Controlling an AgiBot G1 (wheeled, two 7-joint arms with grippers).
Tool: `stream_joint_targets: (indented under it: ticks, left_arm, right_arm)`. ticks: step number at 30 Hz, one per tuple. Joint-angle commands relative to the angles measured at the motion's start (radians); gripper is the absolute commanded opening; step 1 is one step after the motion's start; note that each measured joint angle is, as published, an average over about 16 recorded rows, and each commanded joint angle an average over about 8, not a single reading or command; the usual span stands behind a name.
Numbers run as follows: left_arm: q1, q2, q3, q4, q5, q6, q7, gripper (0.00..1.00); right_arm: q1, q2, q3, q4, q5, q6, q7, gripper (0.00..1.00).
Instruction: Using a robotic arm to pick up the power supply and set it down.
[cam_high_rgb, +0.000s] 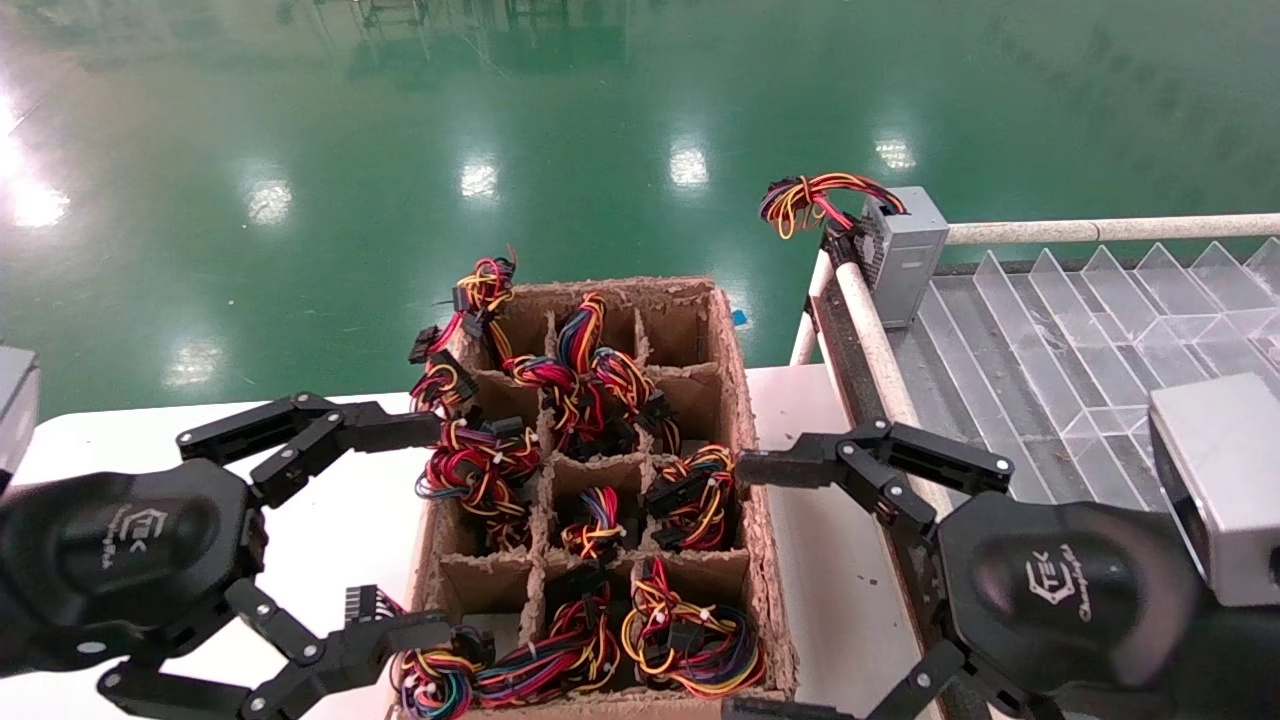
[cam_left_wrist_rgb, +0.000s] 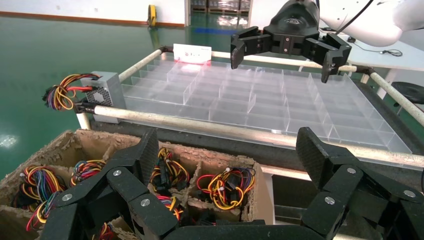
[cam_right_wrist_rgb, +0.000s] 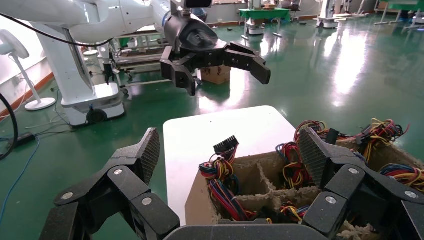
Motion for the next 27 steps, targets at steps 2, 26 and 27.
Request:
stream_joint_targets:
  ticks: [2, 26, 27]
  left_arm:
    - [0.000, 0.000, 0.000, 0.000, 0.000, 0.000, 0.000, 1.00]
    - [0.000, 0.000, 0.000, 0.000, 0.000, 0.000, 0.000, 1.00]
    - [0.000, 0.000, 0.000, 0.000, 0.000, 0.000, 0.000, 1.00]
  right_arm:
    - [0.004, -0.002, 0.000, -0.005, -0.004, 0.003, -0.002, 1.00]
    - [0.013, -0.008, -0.002, -0.019, -0.014, 0.009, -0.008, 1.00]
    - [0.013, -0.008, -0.002, -0.019, -0.014, 0.009, -0.008, 1.00]
